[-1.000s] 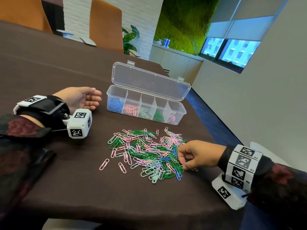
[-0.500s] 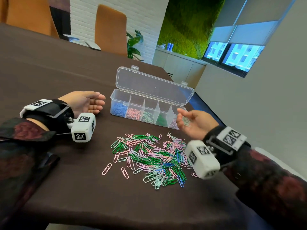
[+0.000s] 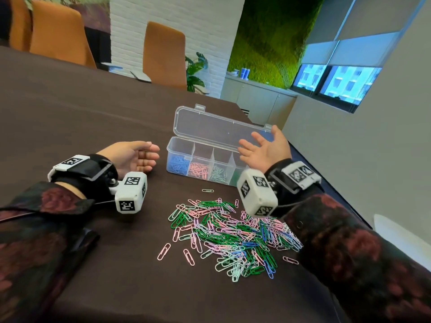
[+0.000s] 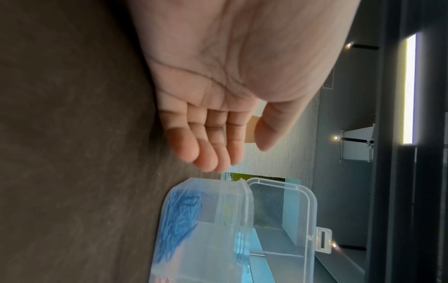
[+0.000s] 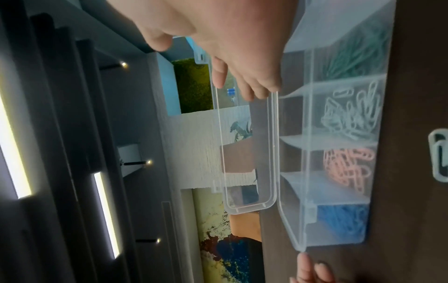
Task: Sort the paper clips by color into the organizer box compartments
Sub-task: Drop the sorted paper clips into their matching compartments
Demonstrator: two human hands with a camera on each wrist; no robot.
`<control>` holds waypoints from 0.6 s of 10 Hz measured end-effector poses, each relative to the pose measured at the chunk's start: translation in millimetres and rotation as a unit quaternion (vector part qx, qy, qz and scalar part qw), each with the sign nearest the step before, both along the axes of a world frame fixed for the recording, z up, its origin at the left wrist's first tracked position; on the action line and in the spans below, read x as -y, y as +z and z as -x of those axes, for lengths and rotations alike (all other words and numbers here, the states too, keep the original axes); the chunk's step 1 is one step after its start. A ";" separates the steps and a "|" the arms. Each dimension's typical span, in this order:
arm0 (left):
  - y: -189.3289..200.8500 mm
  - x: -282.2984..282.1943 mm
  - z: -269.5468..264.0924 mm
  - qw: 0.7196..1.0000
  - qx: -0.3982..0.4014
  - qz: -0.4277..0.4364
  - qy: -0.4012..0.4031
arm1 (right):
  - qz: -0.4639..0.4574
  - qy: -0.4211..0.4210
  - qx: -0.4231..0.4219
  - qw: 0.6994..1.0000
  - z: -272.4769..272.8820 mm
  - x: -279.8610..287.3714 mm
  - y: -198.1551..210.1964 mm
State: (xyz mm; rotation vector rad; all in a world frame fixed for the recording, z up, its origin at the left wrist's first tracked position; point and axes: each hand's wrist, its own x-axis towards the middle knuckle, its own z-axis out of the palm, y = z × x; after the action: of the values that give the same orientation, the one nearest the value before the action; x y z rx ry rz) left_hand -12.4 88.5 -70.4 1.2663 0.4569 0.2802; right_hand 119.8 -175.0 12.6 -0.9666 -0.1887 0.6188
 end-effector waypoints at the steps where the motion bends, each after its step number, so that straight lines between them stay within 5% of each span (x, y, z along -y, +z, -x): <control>1: 0.7 1.6 0.4 1.000 -0.003 0.000 0.001 | 0.064 -0.010 0.059 0.996 7.9 18.9 -4.7; 2: 0.6 2.1 1.1 1.000 -0.004 -0.002 0.003 | 0.190 0.033 0.212 0.958 17.2 28.1 -11.4; 3: -0.3 0.7 1.1 1.000 -0.008 -0.001 0.004 | 0.428 0.215 0.455 0.751 33.4 16.2 -19.0; 4: -0.6 -0.3 0.9 1.000 -0.009 0.003 0.002 | 0.572 0.264 0.614 0.476 44.6 -12.5 -34.2; 5: 0.7 1.1 -0.1 1.000 -0.009 0.001 0.000 | 0.611 0.258 0.647 0.376 46.1 -38.8 -42.3; 6: 1.7 1.3 -0.1 1.000 -0.007 0.000 -0.004 | 0.646 0.254 0.642 0.325 44.0 -52.1 -42.5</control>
State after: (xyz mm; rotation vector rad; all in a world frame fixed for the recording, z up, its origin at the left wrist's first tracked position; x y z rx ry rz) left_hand -12.3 87.2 -68.7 1.2706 0.4647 0.2648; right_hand 75.8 -122.9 -29.9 -2.9822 -1.7235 0.2512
